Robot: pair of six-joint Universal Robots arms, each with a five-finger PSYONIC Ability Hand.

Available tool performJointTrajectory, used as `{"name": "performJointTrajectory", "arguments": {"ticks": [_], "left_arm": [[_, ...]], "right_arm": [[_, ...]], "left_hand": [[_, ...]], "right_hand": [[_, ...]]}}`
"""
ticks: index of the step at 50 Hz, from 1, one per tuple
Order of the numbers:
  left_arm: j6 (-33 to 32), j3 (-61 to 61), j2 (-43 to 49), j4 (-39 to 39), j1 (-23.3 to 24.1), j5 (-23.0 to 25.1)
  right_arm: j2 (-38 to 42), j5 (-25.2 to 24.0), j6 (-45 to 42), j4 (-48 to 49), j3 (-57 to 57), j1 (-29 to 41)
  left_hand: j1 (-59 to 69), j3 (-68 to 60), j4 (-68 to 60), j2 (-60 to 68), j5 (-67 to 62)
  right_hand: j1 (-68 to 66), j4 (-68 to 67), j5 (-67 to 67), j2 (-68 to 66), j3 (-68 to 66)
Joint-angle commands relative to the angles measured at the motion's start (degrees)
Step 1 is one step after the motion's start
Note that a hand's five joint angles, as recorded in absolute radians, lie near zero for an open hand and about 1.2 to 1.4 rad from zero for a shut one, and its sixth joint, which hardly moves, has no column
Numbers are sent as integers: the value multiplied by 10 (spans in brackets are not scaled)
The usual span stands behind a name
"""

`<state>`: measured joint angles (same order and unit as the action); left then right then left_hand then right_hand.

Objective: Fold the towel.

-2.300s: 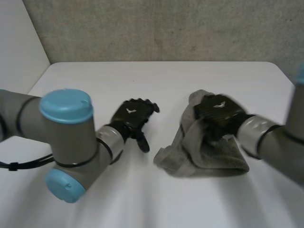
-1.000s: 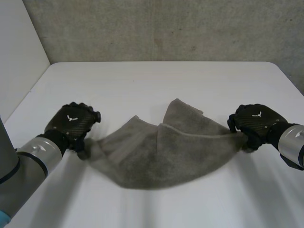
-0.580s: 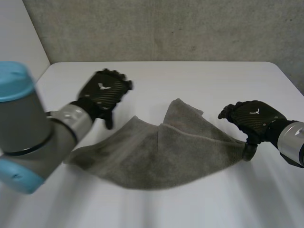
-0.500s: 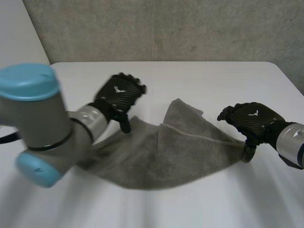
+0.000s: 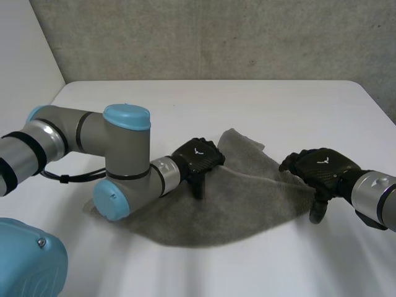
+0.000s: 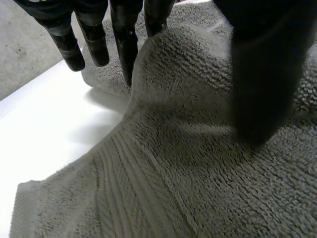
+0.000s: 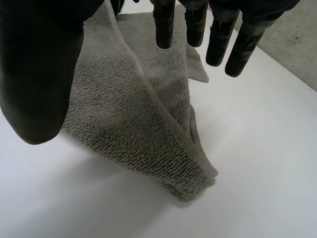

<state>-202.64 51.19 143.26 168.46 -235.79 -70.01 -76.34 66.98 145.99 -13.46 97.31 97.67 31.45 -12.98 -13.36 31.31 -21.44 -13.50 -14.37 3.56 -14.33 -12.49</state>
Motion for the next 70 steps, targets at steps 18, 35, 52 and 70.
{"name": "performJointTrajectory", "arguments": {"ticks": [18, 35, 52, 70], "left_arm": [[-6, 188, -169, 50, -2, -7], [-6, 317, -255, 59, -19, -71], [-3, 436, -394, 83, -62, -82], [1, 508, -469, 89, -107, -83]], "right_arm": [[48, 0, 1, 20, -9, -5], [124, 2, 1, 20, -34, -6], [119, -1, 2, 20, -39, -2], [16, -3, -1, 5, -39, 1]], "left_hand": [[388, 30, 34, 390, -388], [485, 30, 34, 487, -485], [485, 30, 34, 487, -486], [485, 30, 34, 487, -486]], "right_hand": [[35, 44, -36, 43, 25], [-52, 44, 51, -43, 25], [-636, 44, 636, -628, 25], [-665, 44, 664, -657, 25]]}}
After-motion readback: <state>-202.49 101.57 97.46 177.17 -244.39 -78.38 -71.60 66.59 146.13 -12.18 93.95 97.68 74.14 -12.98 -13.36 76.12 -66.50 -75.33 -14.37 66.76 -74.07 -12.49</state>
